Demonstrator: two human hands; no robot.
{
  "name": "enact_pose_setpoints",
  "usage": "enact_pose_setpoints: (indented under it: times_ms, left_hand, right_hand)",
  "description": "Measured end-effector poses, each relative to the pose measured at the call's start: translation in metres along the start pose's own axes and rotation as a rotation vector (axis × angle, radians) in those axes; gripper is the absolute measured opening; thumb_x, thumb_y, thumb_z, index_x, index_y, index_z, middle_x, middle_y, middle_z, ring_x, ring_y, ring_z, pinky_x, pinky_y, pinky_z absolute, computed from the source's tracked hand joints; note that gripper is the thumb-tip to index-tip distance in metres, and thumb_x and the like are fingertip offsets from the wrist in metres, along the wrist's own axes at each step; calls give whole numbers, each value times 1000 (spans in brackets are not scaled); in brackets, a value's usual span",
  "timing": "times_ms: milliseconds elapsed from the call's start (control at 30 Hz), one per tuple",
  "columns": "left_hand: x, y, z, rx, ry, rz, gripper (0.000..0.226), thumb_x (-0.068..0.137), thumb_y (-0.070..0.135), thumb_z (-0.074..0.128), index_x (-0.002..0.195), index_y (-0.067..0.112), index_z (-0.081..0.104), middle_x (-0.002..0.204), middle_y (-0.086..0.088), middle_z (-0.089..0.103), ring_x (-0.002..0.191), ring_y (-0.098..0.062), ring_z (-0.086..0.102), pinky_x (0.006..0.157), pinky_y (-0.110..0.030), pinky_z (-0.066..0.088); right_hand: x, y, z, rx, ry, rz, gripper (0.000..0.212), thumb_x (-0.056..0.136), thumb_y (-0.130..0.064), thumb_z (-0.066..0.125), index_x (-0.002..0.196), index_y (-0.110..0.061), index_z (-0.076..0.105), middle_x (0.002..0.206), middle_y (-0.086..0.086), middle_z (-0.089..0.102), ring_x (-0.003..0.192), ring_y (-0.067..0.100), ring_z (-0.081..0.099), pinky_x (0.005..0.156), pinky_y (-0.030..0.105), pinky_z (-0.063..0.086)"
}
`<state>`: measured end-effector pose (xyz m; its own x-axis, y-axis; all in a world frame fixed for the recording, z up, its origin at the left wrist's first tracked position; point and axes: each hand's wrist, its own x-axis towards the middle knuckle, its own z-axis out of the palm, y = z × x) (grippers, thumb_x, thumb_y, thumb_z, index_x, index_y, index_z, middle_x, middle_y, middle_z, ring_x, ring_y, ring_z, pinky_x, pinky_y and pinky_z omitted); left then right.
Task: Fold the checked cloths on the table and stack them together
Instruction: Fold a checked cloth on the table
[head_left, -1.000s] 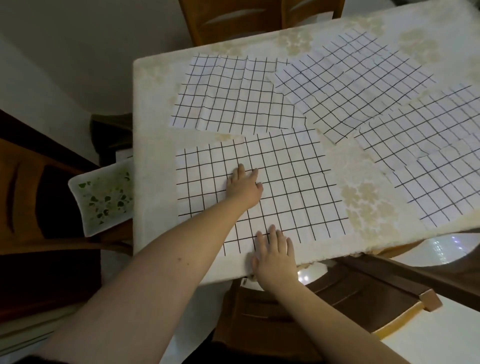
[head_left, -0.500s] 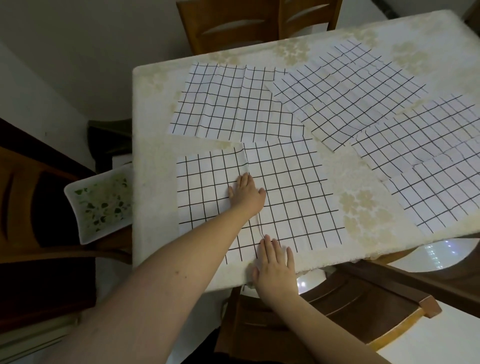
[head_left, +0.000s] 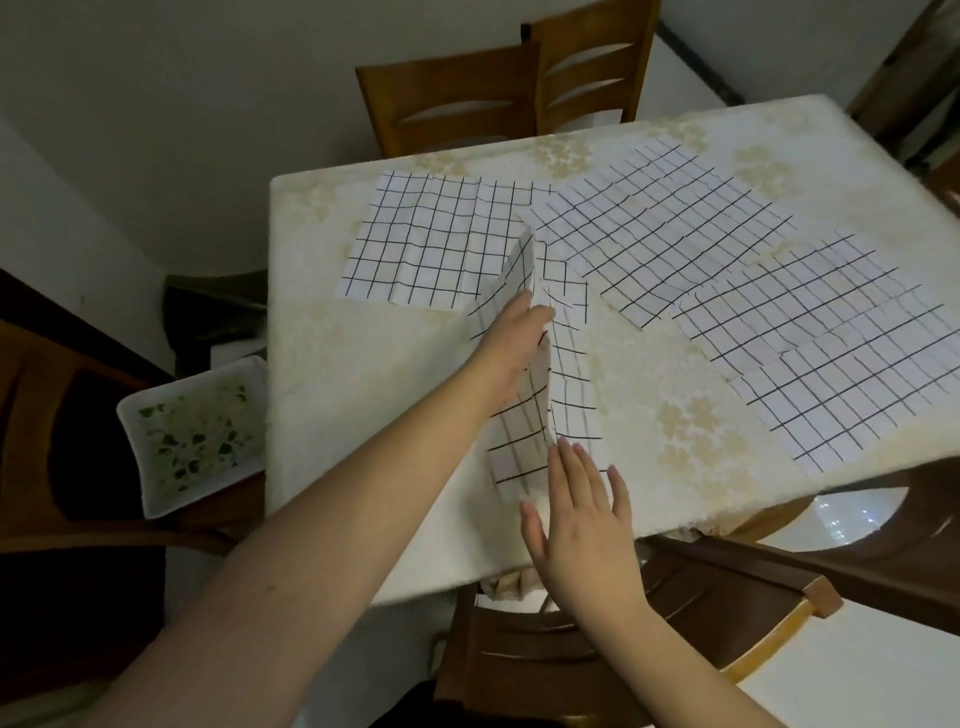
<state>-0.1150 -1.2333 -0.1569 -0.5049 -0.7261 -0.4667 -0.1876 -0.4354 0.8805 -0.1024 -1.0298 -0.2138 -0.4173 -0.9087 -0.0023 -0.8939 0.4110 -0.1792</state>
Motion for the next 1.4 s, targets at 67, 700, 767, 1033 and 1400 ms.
enact_pose_setpoints:
  times_ms: [67,700,767,1033,1400]
  left_hand:
    - [-12,15,-5,-112,-20,43,43,99,14,48,142,18,44,111,16,56,85,5,51,96,-29,44]
    - [-39,-145,-152,-413,219,-211,81,93,-1,53,151,38,12,104,-6,68,86,-18,65,77,-33,51]
    - [-38,-156,-155,-371,240,-219,82,94,-2,54,153,33,9,102,-7,68,91,-18,65,85,-32,50]
    - [-25,-177,-149,-164,278,-248,59,92,1,60,144,17,37,117,-16,58,101,-21,60,89,-31,47]
    - [-24,-183,-136,-74,488,-197,49,95,7,60,139,22,44,106,-9,60,84,-10,60,67,-22,50]
  right_hand:
    - [-3,-11,-15,22,55,-33,62,95,-44,37,140,-3,48,146,12,48,136,25,45,111,48,26]
    - [-33,-78,66,53,-365,-335,60,83,-53,38,129,-20,58,134,8,60,122,26,59,97,41,49]
    - [-27,-68,66,85,-394,-331,69,86,-55,25,142,-20,45,149,10,45,137,28,42,110,43,35]
    - [46,12,66,390,-414,56,54,99,-34,47,148,-14,35,149,10,42,136,27,40,111,38,33]
    - [154,68,72,688,-448,499,53,96,-11,45,148,-13,34,129,13,57,96,29,58,71,29,43]
